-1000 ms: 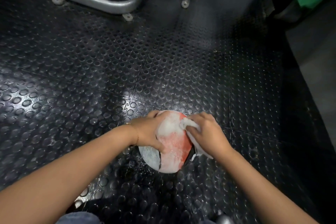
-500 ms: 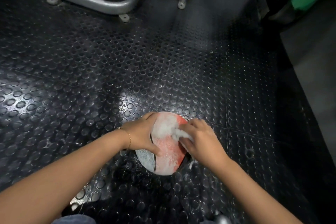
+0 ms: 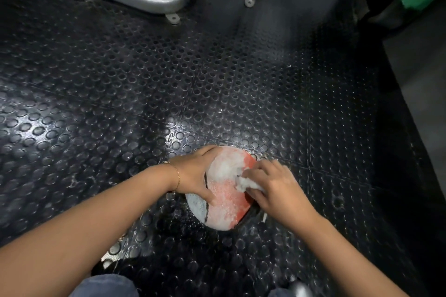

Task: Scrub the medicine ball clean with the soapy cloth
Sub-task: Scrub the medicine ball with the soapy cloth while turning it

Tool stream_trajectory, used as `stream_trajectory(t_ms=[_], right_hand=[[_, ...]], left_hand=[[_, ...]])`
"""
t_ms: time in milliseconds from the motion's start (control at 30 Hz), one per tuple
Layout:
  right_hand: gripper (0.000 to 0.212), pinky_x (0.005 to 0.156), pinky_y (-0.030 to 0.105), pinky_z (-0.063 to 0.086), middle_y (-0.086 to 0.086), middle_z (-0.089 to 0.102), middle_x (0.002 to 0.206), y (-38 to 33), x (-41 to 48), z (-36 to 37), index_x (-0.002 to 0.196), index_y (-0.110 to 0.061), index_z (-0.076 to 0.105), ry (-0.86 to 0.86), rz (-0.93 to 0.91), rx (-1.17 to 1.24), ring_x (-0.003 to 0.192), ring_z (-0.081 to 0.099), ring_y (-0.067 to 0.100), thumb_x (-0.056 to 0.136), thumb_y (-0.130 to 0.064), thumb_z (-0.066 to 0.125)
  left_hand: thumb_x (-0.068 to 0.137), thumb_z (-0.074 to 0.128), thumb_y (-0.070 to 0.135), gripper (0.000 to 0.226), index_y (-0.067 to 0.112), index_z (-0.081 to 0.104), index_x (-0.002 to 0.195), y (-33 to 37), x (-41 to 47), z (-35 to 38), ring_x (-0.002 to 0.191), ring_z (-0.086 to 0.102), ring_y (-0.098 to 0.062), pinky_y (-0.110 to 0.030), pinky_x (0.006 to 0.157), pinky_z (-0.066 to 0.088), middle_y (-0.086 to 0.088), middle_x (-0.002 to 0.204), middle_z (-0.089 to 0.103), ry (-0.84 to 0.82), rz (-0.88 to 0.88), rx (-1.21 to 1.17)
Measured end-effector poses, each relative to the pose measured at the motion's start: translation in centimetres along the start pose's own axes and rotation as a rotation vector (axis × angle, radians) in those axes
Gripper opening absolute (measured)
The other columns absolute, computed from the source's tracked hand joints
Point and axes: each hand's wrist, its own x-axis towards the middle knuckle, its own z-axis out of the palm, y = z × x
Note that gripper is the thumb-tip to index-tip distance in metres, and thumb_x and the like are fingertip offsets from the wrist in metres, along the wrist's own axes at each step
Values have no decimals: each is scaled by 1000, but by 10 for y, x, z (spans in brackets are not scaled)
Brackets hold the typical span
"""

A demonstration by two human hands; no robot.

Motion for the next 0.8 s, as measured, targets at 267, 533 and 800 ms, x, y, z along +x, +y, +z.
stream_trajectory(t_ms=[267,533,800], right_hand=[[29,71,31,47,-2,59,93,-7,-11,8,98,-22,60,76,-63,-40,83,55,17,70,-20,67],[32,72,34,48,2,60,93,1,5,8,98,-16,66,137,43,-43,83,55,21,68,-15,76],[28,76,40,49,2,60,92,11,7,7,100,-15,67,111,116,15,83,54,19,73,-18,72]], left_hand=[[59,82,53,125,33,-3,148,-3,3,-6,130,36,-13,-29,98,41,18,154,4,3,50,9],[57,84,50,124,32,2,149,0,11,-1,130,38,-19,-38,100,43,15,153,8,21,-21,-102],[63,81,49,128,28,-11,150,4,4,-6,138,26,-16,-24,102,35,14,156,-8,-20,29,19]])
